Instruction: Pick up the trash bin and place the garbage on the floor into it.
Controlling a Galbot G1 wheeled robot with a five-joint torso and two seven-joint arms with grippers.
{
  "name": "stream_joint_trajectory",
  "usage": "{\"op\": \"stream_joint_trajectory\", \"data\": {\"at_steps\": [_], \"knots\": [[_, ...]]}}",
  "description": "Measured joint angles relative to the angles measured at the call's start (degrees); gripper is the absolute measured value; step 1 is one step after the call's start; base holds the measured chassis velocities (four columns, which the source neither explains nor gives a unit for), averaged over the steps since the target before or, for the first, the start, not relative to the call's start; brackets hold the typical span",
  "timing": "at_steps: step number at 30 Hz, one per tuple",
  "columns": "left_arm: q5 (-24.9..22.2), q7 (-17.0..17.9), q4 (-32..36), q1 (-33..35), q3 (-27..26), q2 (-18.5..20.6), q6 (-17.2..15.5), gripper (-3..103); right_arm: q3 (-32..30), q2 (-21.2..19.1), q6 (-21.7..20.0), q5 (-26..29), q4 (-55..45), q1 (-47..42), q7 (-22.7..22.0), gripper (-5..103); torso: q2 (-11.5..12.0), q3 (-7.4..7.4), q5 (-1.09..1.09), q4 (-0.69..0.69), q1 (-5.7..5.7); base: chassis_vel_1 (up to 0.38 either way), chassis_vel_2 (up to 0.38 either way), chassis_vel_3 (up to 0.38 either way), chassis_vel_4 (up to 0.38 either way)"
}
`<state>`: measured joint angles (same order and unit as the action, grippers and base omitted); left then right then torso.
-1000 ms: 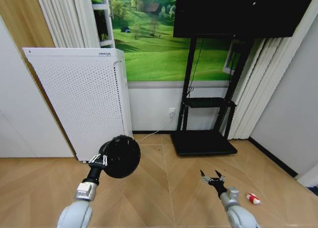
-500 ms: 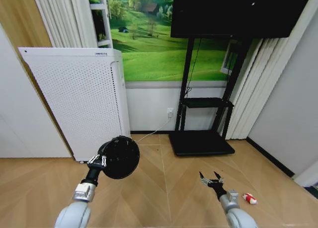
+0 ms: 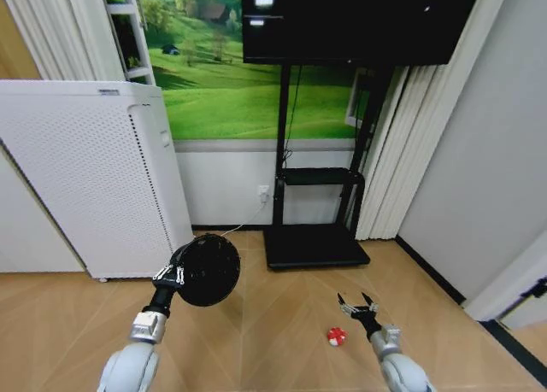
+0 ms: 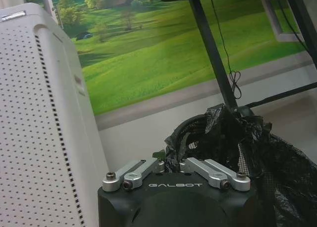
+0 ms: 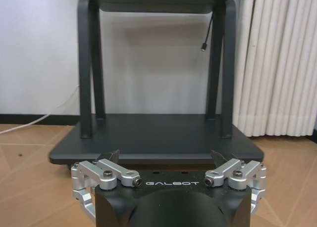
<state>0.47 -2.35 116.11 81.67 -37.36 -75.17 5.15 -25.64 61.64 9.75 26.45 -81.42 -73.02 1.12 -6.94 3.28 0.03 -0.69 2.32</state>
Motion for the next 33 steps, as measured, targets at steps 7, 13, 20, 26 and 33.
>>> {"op": "stream_joint_trajectory", "data": {"at_steps": [7,13,20,26,33], "knots": [[0.1,0.0,-0.5,-0.3,0.0,0.0,0.1,7,2.2,-0.8,-1.0,-0.7,2.1,2.4,-1.0,100,0.0,0.0,-0.03,-0.01,0.0,-0.05,-0.044,0.049,0.057],[0.5,0.1,-1.9,-0.4,-0.1,0.0,0.2,7,10.5,-2.0,-3.2,1.2,9.8,7.9,-3.5,100,0.0,0.0,-0.05,0.06,0.0,0.056,0.064,-0.034,-0.035],[0.7,0.1,-3.3,-0.6,-0.2,-0.2,0.9,7,14.7,0.2,-6.1,2.9,16.5,9.3,-5.2,100,0.0,0.0,-0.02,0.0,0.0,0.0,0.0,0.0,0.0],[1.0,0.1,-4.8,-1.1,0.2,-0.4,1.8,7,16.1,2.9,-6.8,3.1,21.0,9.3,-6.5,100,0.0,0.0,-0.04,0.02,-0.01,0.0,0.0,0.0,0.0],[1.2,0.1,-5.8,-1.6,0.6,-0.4,2.1,7,15.7,6.8,-6.8,3.2,26.1,11.1,-6.9,100,0.0,0.0,-0.03,0.02,-0.01,0.0,0.0,0.0,0.0]]}}
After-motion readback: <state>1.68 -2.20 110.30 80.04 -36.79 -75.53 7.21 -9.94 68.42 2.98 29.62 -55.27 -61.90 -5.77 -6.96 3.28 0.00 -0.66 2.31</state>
